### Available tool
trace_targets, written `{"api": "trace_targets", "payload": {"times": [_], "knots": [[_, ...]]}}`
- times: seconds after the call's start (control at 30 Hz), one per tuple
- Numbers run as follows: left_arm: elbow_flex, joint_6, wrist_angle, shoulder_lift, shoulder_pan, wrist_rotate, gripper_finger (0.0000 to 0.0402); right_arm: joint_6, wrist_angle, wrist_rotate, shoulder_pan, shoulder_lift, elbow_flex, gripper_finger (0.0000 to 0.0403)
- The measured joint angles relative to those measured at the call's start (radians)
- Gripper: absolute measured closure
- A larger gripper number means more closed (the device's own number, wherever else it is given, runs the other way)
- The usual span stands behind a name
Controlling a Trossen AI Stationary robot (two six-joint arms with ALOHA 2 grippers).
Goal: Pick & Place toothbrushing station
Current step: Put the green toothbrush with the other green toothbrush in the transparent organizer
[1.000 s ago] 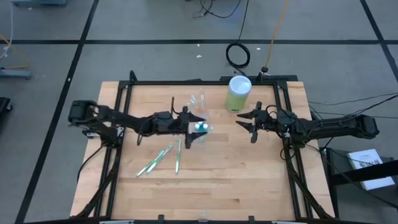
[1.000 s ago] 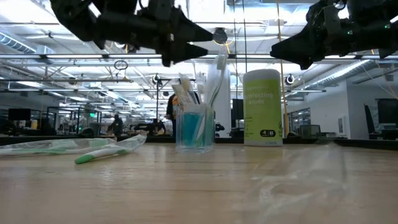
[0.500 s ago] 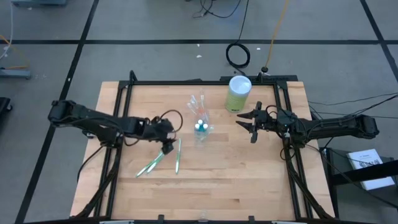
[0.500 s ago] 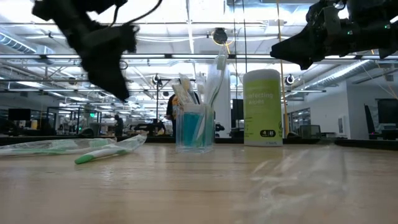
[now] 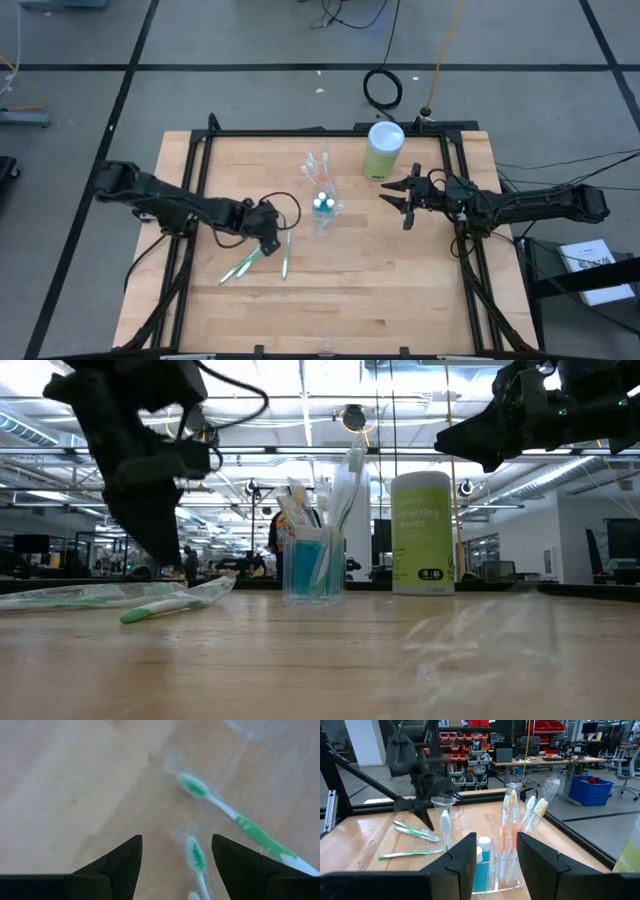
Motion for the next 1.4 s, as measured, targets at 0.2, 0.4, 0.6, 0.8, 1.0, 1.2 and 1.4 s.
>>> {"api": "trace_targets", "payload": {"times": [0.2,0.4,0.6,0.8,1.0,1.2,1.4], "knots": [[0.000,-0.001,0.066,0.115,0.000,0.115,0.0158,0.000,0.000,0.000,0.000,0.000,0.000,0.0273],[0.005,-0.025,0.083,0.193,-0.001,0.142,0.0158,-0.002,0.000,0.000,0.000,0.000,0.000,0.0273],[0.006,-0.047,0.077,0.211,0.000,0.143,0.0158,-0.001,0.000,0.001,0.000,0.000,0.000,0.0273],[0.004,-0.055,0.065,0.213,0.000,0.151,0.0191,0.000,0.000,0.003,0.000,0.000,0.000,0.0273],[0.003,-0.076,0.052,0.213,0.008,0.152,0.0281,0.000,0.000,0.003,0.000,0.000,0.000,0.0273],[0.009,-0.067,0.048,0.200,0.017,0.166,0.0347,0.000,0.000,0.003,0.000,0.000,0.000,0.0273],[0.044,-0.034,0.043,0.109,0.037,0.111,0.0342,0.000,0.000,0.003,0.000,0.000,0.000,0.0273]]}}
